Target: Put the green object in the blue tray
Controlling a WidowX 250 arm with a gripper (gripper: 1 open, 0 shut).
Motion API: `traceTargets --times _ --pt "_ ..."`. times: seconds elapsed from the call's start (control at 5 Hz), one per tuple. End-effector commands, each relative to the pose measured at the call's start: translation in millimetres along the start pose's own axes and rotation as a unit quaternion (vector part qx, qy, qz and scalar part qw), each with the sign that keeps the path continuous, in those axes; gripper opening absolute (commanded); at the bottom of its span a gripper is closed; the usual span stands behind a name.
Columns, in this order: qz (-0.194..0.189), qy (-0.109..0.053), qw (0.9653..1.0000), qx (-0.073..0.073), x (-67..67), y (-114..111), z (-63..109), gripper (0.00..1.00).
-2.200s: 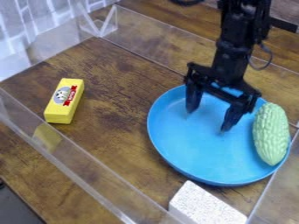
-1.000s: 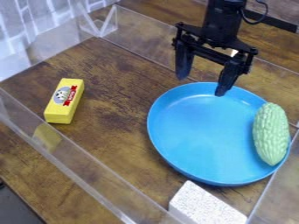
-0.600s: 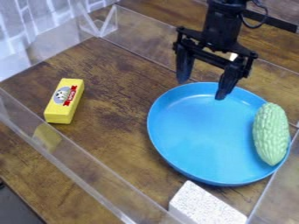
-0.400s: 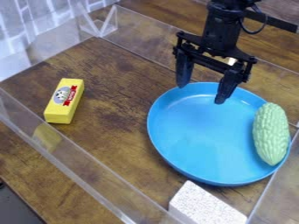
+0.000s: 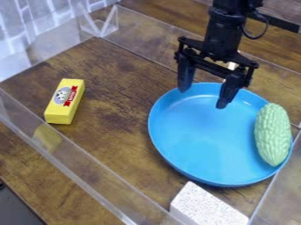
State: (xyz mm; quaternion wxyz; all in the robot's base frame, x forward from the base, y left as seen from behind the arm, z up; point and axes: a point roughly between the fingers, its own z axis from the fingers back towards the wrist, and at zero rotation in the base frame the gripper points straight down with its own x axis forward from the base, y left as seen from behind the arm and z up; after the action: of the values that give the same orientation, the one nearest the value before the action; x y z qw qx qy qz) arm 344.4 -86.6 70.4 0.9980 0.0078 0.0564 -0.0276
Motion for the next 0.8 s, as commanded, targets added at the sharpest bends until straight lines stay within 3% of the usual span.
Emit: traceTargets --times 0.0,0.4,0.6 --pt "0.0 -0.018 0.9998 -0.006 1.6 -1.9 10.5 1.0" --pt "-0.008 -0.009 0.9999 -0.009 2.6 -8.2 1.3 1.0" --pt "-0.032 -0.013 0.9993 -0.013 7.6 -21.3 -6.0 1.0"
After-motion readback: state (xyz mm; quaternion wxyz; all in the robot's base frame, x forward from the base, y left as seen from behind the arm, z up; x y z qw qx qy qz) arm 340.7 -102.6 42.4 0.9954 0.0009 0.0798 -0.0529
